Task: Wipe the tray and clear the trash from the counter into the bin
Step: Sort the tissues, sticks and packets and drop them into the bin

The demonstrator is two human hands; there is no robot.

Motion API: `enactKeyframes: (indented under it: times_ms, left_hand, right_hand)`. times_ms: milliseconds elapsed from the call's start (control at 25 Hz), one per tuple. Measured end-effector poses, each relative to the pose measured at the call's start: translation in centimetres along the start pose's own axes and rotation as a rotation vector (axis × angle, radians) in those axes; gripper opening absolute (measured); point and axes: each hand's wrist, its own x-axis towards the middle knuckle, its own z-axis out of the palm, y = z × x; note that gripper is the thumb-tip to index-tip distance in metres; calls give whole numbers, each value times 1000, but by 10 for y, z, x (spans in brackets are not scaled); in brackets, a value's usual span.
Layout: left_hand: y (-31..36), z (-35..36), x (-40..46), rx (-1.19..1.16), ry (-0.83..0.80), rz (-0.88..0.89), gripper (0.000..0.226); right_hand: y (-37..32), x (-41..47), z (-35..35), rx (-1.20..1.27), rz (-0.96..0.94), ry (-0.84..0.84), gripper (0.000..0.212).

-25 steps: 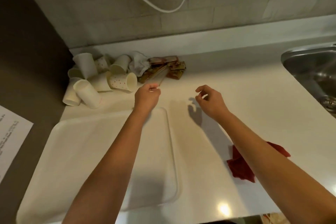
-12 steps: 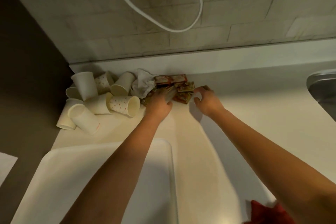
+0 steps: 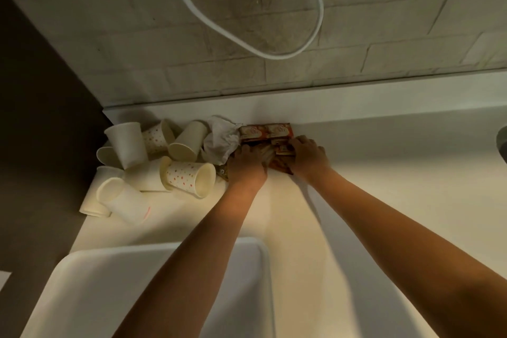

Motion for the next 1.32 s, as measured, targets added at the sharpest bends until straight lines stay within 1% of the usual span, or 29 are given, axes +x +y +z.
enactKeyframes:
  times_ms: [80,200,240,360,520,760,960,1040,1160,1240,1320]
  left_hand:
    - [1,1,6,-6,-3,-8,47]
    - [3,3,6,35,3,5,51]
    - [3,3,6,23,0,1,48]
    - [7,-2,4,11,18,-21,29]
    - [14,-7,1,74,15,-11,24]
    - [23,-13,0,85,-64,-32,27]
    - [29,-22,6,85,-153,-35,28]
    - [31,-18,6,92,-185,-39,30]
    - [33,-10,-1,116,-212,-86,40]
    - [33,-4,-8,149,-169,-97,45]
    - [31,-3,-13,149,-131,-92,43]
  right_hand:
    - [0,1,3,24,5,38,37]
    - [1,1,4,10,-10,62,34]
    - [1,1,4,20,-19,66,33]
    - [-2,0,5,23,-49,67,31]
    - [-6,-6,7,-77,-61,61,31]
    - [-9,-8,3,-47,-7,47,23]
    - [-4,-16,-4,82,45,57,19]
    - [1,-23,-4,136,13,94,16]
    - [10,-35,-7,293,24,222,18]
    - [14,-43,-11,400,82,342,21]
    - [16,-51,-15,507,141,426,23]
